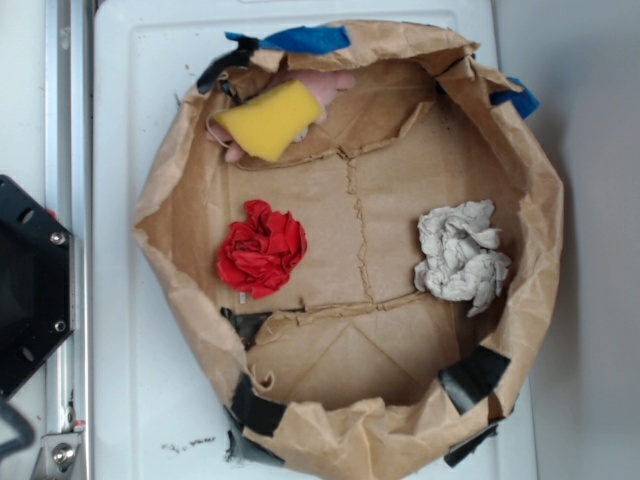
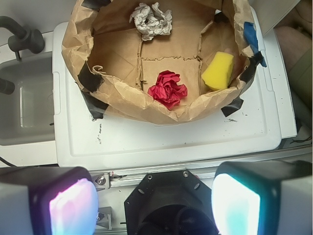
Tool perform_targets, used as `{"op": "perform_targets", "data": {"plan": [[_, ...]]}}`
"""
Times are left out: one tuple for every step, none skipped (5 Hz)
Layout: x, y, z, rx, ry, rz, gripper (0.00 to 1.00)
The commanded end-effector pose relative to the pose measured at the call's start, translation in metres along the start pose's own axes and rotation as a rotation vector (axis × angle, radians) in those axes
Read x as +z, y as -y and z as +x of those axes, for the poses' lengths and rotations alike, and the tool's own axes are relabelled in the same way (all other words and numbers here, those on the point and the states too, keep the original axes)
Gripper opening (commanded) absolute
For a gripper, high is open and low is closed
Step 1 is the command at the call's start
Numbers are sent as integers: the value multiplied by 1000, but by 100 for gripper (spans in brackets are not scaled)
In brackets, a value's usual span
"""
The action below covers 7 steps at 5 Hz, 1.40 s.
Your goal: Grab the green sponge.
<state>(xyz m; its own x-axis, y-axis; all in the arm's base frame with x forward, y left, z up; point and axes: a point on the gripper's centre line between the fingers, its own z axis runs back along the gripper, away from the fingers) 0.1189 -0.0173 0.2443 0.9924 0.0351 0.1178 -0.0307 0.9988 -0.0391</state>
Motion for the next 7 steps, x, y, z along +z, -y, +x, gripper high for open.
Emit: {"op": "perform_targets", "data": {"plan": [[0, 0, 0, 0, 0, 0, 100], [-10, 12, 49, 55, 29, 35, 100], [-30, 14, 91, 151, 32, 58, 100], [-50, 5, 109, 302, 37, 24, 100], [-63, -10, 112, 430, 48, 11, 100], [-87, -35, 104, 567, 52, 49, 100], [-104, -48, 100, 628, 12, 91, 100]]}}
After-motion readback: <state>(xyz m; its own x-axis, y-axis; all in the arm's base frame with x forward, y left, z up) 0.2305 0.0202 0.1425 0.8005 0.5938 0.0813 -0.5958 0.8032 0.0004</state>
